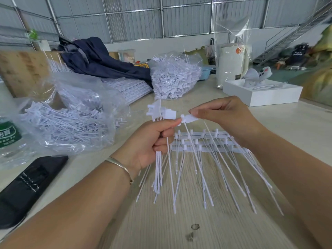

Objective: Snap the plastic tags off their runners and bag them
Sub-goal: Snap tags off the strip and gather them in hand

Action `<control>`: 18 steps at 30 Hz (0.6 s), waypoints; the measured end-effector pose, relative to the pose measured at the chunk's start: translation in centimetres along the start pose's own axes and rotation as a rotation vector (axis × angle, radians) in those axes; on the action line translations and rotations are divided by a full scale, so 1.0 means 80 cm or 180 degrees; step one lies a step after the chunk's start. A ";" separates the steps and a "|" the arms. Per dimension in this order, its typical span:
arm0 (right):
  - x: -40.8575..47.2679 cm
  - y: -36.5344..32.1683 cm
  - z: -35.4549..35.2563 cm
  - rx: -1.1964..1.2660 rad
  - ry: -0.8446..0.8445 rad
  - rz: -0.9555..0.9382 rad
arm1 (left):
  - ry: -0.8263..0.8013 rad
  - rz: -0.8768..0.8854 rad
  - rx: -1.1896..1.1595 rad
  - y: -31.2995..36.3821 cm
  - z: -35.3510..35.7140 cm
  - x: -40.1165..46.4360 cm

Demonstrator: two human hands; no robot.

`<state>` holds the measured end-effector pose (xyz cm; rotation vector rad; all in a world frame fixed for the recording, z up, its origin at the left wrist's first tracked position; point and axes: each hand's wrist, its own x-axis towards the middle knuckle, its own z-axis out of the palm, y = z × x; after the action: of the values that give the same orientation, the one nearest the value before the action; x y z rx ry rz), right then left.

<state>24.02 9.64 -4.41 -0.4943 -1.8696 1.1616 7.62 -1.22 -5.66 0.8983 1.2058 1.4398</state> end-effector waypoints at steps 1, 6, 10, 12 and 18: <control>0.000 0.000 0.000 -0.0034 -0.0010 0.0018 | 0.0023 0.0015 0.0009 0.000 -0.001 0.000; 0.000 -0.002 -0.003 -0.0151 -0.0117 0.0113 | 0.0086 0.0047 0.0329 0.001 0.000 -0.001; 0.000 -0.007 -0.009 -0.0277 -0.0290 0.0273 | 0.0065 0.0091 0.0931 0.003 0.001 -0.004; -0.001 -0.009 -0.011 -0.0388 -0.0427 0.0317 | 0.0004 0.0059 0.1270 0.002 0.002 -0.007; -0.001 -0.011 -0.010 -0.0782 -0.0624 0.0357 | 0.0272 0.0054 0.2178 -0.004 0.007 -0.006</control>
<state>24.83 9.59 -3.52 -0.6481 -2.1935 1.0899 8.30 -1.58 -5.81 1.3085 1.8053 1.0850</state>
